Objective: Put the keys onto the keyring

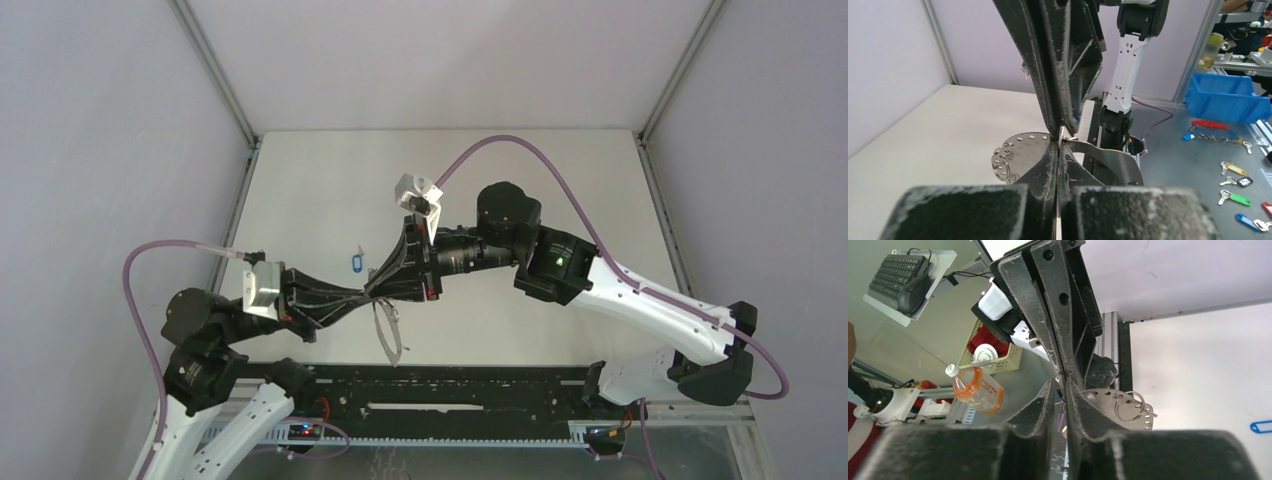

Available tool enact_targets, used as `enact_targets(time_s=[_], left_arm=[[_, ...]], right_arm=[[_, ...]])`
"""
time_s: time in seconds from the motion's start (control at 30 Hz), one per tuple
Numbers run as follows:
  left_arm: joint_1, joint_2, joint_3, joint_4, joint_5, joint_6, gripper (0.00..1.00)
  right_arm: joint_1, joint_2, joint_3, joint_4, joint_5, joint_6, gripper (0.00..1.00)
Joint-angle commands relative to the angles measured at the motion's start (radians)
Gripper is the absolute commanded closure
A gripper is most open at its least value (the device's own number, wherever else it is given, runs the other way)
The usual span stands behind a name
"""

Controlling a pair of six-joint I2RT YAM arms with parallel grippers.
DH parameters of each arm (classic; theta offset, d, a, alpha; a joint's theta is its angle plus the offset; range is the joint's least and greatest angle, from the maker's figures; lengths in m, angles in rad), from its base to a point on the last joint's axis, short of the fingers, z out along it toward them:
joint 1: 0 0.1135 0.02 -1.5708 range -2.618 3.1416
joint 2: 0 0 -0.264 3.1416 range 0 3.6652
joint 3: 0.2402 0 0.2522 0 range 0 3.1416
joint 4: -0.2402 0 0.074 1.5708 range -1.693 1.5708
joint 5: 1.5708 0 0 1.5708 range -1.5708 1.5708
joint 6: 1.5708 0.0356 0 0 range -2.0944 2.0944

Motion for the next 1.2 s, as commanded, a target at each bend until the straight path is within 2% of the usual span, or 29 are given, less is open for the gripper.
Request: enact_targets(time_s=[0.0, 0.03, 0.13, 0.3, 0.47, 0.7, 1.17], left_arm=[[-0.002, 0.01, 0.013, 0.043, -0.025, -0.003, 1.0], [-0.002, 0.013, 0.014, 0.036, -0.027, 0.002, 1.0], [-0.002, 0.025, 0.02, -0.015, -0.022, 0.035, 0.99], [-0.002, 0.068, 0.078, -0.238, 0.022, 0.245, 0.82], [-0.002, 0.082, 0.11, -0.372, 0.042, 0.387, 0.72], [-0.002, 0.099, 0.117, -0.398, 0.07, 0.411, 0.71], [-0.002, 0.113, 0.109, -0.392, 0.145, 0.373, 0.75]], right_arm=[[0.012, 0.008, 0.026, -0.003, -0.005, -0.013, 0.94], [0.012, 0.011, 0.034, -0.016, 0.0, -0.016, 1.0], [0.015, 0.023, 0.076, -0.102, 0.043, -0.035, 1.0], [0.027, 0.064, 0.188, -0.371, 0.141, -0.118, 1.0], [0.056, 0.142, 0.335, -0.627, 0.213, -0.19, 1.0], [0.102, 0.246, 0.52, -0.826, 0.275, -0.249, 1.0], [0.156, 0.405, 0.782, -0.976, 0.344, -0.266, 1.0]])
